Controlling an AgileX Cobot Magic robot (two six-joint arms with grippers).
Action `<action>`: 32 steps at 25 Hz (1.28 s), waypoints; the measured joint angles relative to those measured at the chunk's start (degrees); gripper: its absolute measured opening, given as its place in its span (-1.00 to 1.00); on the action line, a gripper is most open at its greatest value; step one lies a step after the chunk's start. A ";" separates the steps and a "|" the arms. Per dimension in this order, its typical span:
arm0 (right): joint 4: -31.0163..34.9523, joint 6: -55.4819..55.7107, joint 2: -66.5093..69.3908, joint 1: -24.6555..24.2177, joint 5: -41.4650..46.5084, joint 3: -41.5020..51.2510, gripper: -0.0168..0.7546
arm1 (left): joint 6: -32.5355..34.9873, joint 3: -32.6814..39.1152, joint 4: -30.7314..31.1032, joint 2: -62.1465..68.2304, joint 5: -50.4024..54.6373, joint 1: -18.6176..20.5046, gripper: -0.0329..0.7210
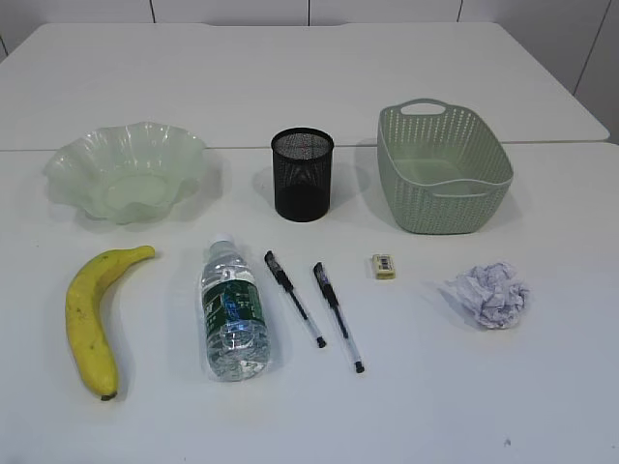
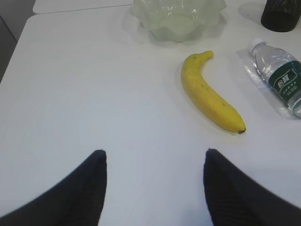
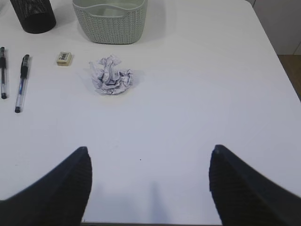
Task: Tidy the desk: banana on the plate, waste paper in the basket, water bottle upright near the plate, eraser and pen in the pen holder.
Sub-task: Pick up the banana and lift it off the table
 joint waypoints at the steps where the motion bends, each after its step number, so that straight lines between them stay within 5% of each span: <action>1: 0.00 0.00 0.00 0.00 0.00 0.00 0.53 | 0.00 0.00 0.00 0.00 0.00 0.00 0.30; 32: 0.15 0.04 0.00 0.00 -0.73 -0.11 0.53 | 0.00 0.00 -0.56 0.24 -0.04 -1.15 0.24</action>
